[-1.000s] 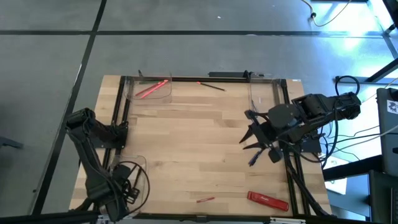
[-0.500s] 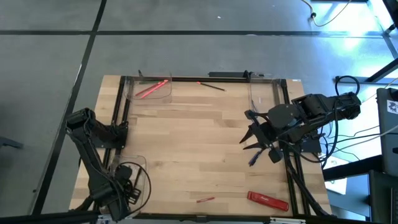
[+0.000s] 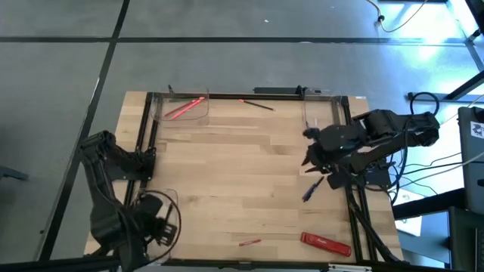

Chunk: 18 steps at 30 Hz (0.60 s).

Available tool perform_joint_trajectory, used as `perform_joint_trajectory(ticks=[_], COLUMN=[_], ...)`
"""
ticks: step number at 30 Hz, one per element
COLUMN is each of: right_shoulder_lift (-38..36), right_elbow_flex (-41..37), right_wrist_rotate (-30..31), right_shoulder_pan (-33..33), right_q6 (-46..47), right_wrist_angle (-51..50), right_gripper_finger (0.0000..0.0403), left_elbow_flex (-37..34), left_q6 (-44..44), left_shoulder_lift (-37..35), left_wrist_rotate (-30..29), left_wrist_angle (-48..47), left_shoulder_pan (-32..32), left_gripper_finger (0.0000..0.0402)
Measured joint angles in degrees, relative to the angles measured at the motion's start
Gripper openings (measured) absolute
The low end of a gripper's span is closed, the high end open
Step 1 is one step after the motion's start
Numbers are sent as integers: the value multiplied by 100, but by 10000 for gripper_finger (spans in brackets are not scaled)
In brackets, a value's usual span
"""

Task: Sort crayons/erasers/pens/pencils in bins
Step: Put the black pen into the bottom left transparent bin

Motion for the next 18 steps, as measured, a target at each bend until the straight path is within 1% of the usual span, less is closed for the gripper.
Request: perform_joint_trajectory(ticks=[3,4,6,9,14,18], right_shoulder_lift=[0,-11,-40,-75,-77,-75], right_elbow_flex=[-306,-490,-935,-1698,-2848,-3621], right_wrist_rotate=[-21,-46,-246,-566,-606,-589], right_shoulder_pan=[-38,-40,-41,7,268,528], right_q6=[328,439,570,528,98,-80], right_wrist_angle=[-326,-367,-402,-349,248,936], right_gripper_finger=[108,108,108,108,108,108], left_elbow_flex=[305,359,414,437,439,439], left_q6=[597,856,1382,2114,3002,3505], left_shoulder_lift=[-7,-7,-7,-7,-4,-4], left_wrist_rotate=[-1289,-1585,-1987,-2130,-2119,-2115], left_wrist_angle=[-100,-132,-141,-126,53,210], left_shoulder_pan=[114,182,352,673,1119,1338], left_gripper_finger=[84,84,84,84,84,84])
